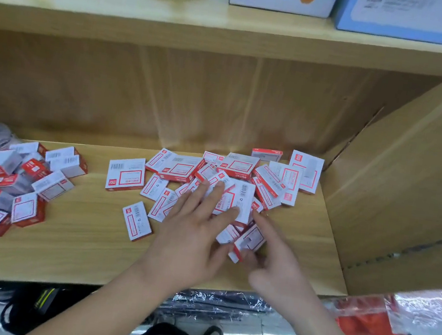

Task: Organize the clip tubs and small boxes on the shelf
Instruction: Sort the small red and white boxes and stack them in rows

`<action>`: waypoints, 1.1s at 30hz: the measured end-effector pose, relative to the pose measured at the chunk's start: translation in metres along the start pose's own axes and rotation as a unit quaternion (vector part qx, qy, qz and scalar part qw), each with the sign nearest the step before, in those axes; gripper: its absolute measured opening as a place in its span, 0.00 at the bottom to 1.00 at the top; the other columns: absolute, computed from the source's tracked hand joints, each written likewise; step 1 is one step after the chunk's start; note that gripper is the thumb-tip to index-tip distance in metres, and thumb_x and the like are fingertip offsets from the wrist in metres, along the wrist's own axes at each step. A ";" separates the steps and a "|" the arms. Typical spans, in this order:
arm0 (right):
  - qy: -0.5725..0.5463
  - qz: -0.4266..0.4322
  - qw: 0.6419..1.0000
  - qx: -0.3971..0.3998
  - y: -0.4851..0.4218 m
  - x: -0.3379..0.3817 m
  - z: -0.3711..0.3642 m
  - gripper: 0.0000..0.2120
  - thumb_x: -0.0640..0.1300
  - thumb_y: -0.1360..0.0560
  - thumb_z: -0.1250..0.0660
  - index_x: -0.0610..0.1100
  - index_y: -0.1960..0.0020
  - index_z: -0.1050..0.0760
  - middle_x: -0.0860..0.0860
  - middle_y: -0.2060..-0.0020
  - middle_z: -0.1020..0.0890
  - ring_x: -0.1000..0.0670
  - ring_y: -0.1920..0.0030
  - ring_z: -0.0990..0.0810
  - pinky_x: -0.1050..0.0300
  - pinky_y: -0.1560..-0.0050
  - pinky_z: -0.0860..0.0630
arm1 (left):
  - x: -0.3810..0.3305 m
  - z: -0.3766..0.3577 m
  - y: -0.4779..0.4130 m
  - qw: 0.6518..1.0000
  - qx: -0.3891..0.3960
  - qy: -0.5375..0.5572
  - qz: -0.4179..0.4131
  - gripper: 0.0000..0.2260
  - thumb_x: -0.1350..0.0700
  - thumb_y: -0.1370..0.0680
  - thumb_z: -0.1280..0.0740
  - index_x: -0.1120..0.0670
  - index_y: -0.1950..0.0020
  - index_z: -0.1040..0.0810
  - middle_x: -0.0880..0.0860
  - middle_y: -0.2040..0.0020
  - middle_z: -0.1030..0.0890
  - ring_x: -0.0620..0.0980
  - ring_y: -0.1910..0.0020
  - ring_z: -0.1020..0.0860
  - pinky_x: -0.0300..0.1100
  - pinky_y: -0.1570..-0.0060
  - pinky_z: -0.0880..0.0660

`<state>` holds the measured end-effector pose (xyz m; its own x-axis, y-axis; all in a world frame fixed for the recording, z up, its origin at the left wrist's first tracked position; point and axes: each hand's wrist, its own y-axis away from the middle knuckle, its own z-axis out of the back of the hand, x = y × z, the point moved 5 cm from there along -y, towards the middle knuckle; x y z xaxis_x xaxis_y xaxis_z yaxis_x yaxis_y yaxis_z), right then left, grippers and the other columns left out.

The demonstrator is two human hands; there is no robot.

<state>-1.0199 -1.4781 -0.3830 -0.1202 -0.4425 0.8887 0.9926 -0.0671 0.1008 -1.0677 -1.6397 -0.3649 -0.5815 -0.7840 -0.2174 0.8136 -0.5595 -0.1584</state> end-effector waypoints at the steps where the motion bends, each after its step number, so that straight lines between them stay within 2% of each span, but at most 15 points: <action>1: 0.009 0.008 1.000 -0.007 -0.001 -0.005 0.004 0.38 0.31 0.29 0.34 0.69 0.32 0.33 0.68 0.32 0.28 0.62 0.30 0.29 0.49 0.31 0.27 | 0.000 0.000 0.000 1.000 -0.004 0.001 0.003 0.26 0.41 0.26 0.33 0.45 0.28 0.26 0.54 0.20 0.36 0.60 0.20 0.39 0.58 0.26 0.37; 4: 0.024 0.018 0.999 -0.037 -0.006 -0.021 0.010 0.34 0.38 0.30 0.29 0.69 0.33 0.31 0.68 0.34 0.28 0.58 0.31 0.28 0.45 0.33 0.25 | 0.000 0.001 -0.004 1.000 -0.018 0.006 0.019 0.26 0.42 0.25 0.33 0.47 0.27 0.27 0.55 0.21 0.34 0.60 0.21 0.38 0.57 0.26 0.35; 9: 0.056 0.006 0.997 -0.057 -0.012 -0.032 0.014 0.29 0.45 0.32 0.23 0.55 0.32 0.26 0.62 0.38 0.23 0.58 0.36 0.24 0.48 0.34 0.25 | -0.013 0.001 -0.021 1.000 -0.029 0.006 0.010 0.25 0.42 0.23 0.35 0.48 0.27 0.27 0.58 0.24 0.31 0.61 0.23 0.35 0.57 0.26 0.35; 12: 0.082 0.005 0.994 -0.076 -0.016 -0.033 0.023 0.24 0.48 0.32 0.24 0.56 0.38 0.22 0.64 0.45 0.23 0.58 0.42 0.23 0.47 0.42 0.21 | -0.014 -0.003 -0.030 1.000 -0.028 -0.010 0.007 0.21 0.42 0.22 0.38 0.46 0.32 0.23 0.59 0.26 0.28 0.61 0.25 0.32 0.58 0.28 0.32; 15: 0.101 0.002 0.991 -0.090 -0.018 -0.035 0.028 0.21 0.47 0.31 0.22 0.56 0.40 0.20 0.64 0.49 0.25 0.57 0.47 0.22 0.48 0.47 0.20 | -0.009 -0.004 -0.031 0.999 -0.032 -0.016 0.007 0.18 0.45 0.24 0.29 0.46 0.34 0.20 0.58 0.27 0.26 0.61 0.27 0.29 0.56 0.31 0.28; 18: 0.099 -0.013 0.989 -0.110 -0.023 -0.037 0.033 0.20 0.43 0.29 0.22 0.54 0.39 0.19 0.61 0.51 0.25 0.54 0.49 0.22 0.48 0.45 0.21 | 0.000 -0.006 -0.030 1.000 -0.026 -0.013 0.008 0.19 0.46 0.25 0.26 0.46 0.34 0.19 0.58 0.26 0.26 0.60 0.26 0.29 0.57 0.32 0.26; 19: 0.104 -0.022 0.988 -0.113 -0.025 -0.036 0.035 0.20 0.42 0.29 0.23 0.53 0.39 0.19 0.60 0.51 0.25 0.53 0.48 0.22 0.49 0.44 0.22 | 0.005 -0.006 -0.029 1.000 -0.024 -0.006 0.014 0.19 0.46 0.24 0.27 0.45 0.33 0.20 0.57 0.26 0.27 0.59 0.26 0.30 0.58 0.32 0.26; 21: 0.113 -0.033 0.986 -0.119 -0.029 -0.031 0.036 0.17 0.41 0.28 0.24 0.53 0.41 0.18 0.60 0.52 0.25 0.53 0.47 0.22 0.60 0.45 0.26 | 0.017 -0.003 -0.027 1.000 -0.022 0.002 0.022 0.18 0.44 0.22 0.30 0.44 0.32 0.21 0.56 0.24 0.28 0.58 0.25 0.31 0.58 0.31 0.27; 23: 0.108 -0.027 0.984 -0.137 -0.030 -0.017 0.032 0.11 0.42 0.27 0.25 0.54 0.47 0.17 0.60 0.52 0.25 0.62 0.51 0.25 0.67 0.51 0.31 | 0.022 0.002 -0.026 1.000 -0.020 -0.005 0.016 0.19 0.41 0.23 0.33 0.43 0.33 0.20 0.55 0.25 0.28 0.57 0.25 0.31 0.56 0.30 0.29; 26: 0.134 -0.033 0.978 -0.155 -0.030 -0.001 0.022 0.10 0.47 0.27 0.26 0.61 0.57 0.24 0.61 0.53 0.25 0.63 0.54 0.25 0.59 0.53 0.27 | 0.023 0.008 -0.029 1.000 -0.017 -0.009 0.011 0.20 0.36 0.25 0.33 0.43 0.38 0.18 0.55 0.27 0.25 0.57 0.27 0.28 0.56 0.31 0.28; 28: 0.146 -0.063 0.971 -0.179 -0.030 0.004 0.023 0.09 0.50 0.27 0.27 0.58 0.61 0.26 0.61 0.55 0.25 0.60 0.55 0.22 0.53 0.56 0.23 | 0.022 0.010 -0.032 1.000 -0.021 -0.019 -0.001 0.18 0.38 0.26 0.32 0.44 0.41 0.17 0.55 0.30 0.22 0.58 0.29 0.26 0.55 0.33 0.26; 31: 0.145 -0.059 0.962 -0.224 -0.040 0.013 0.040 0.05 0.49 0.27 0.27 0.52 0.57 0.23 0.59 0.54 0.25 0.55 0.53 0.20 0.54 0.53 0.24 | 0.028 0.014 -0.036 0.999 -0.045 -0.001 -0.015 0.17 0.42 0.27 0.29 0.46 0.42 0.16 0.56 0.32 0.21 0.58 0.31 0.25 0.55 0.33 0.26; 33: 0.145 -0.046 0.958 -0.242 -0.050 0.019 0.053 0.07 0.48 0.26 0.27 0.50 0.49 0.22 0.57 0.50 0.25 0.54 0.48 0.21 0.56 0.50 0.25 | 0.034 0.016 -0.035 0.998 -0.064 0.013 -0.021 0.15 0.45 0.27 0.30 0.48 0.42 0.16 0.55 0.33 0.21 0.58 0.32 0.24 0.55 0.34 0.25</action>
<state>-1.0713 -1.4357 -0.3475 -0.2763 -0.6392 0.7177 0.8624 -0.4944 -0.1084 -1.1160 -1.6504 -0.3510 -0.6170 -0.7521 -0.2317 0.7818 -0.5520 -0.2899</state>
